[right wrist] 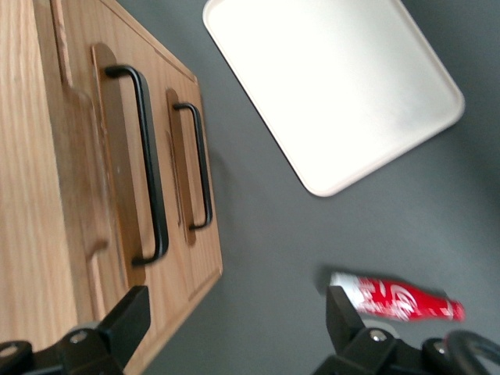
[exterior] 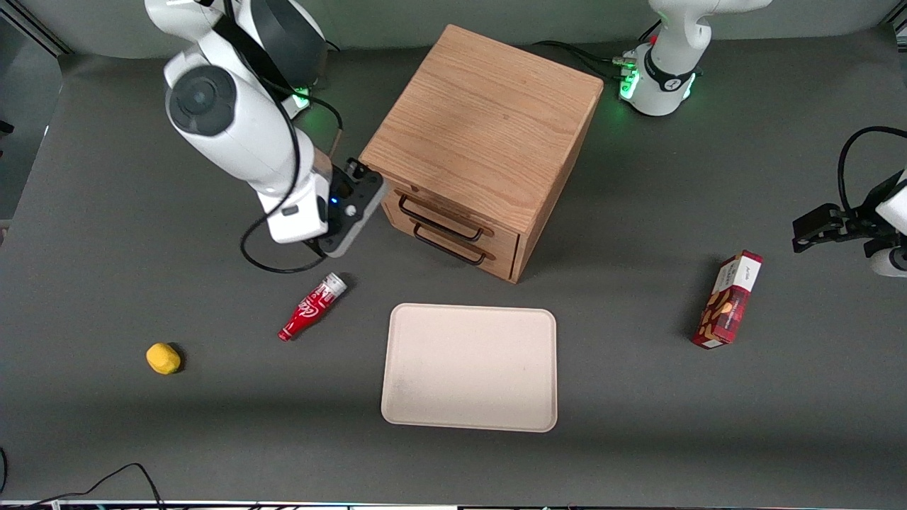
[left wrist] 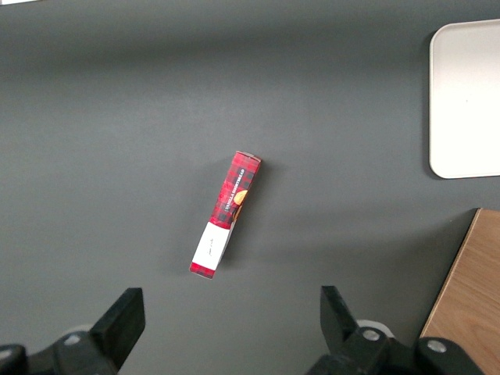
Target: Open upper drawer
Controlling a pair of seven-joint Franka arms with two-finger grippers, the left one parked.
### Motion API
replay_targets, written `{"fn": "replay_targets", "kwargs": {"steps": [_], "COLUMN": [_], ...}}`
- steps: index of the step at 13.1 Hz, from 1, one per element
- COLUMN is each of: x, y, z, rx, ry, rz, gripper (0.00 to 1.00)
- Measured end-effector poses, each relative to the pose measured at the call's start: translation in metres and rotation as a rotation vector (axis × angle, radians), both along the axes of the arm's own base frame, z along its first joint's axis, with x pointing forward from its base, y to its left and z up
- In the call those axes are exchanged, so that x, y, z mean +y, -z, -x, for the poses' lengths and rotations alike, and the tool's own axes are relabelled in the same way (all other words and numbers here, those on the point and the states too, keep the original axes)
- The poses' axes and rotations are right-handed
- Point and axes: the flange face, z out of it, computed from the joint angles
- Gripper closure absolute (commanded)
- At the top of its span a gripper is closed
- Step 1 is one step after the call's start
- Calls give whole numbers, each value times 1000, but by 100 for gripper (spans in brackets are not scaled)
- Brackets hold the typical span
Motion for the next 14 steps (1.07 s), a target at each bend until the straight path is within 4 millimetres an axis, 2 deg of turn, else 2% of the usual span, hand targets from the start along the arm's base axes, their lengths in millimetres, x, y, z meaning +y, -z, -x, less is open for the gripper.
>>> {"fn": "replay_targets", "kwargs": {"steps": [3,5,9,14], "x": [33,46,57,72], "y": [36,50,60,78], "z": [-8,-10,-9,5], "rx": [11,13,14,48], "ry": [-24,-26,-33,-63], "rz": [-60,-99,-121,-118], "gripper": [0,0,0,0]}}
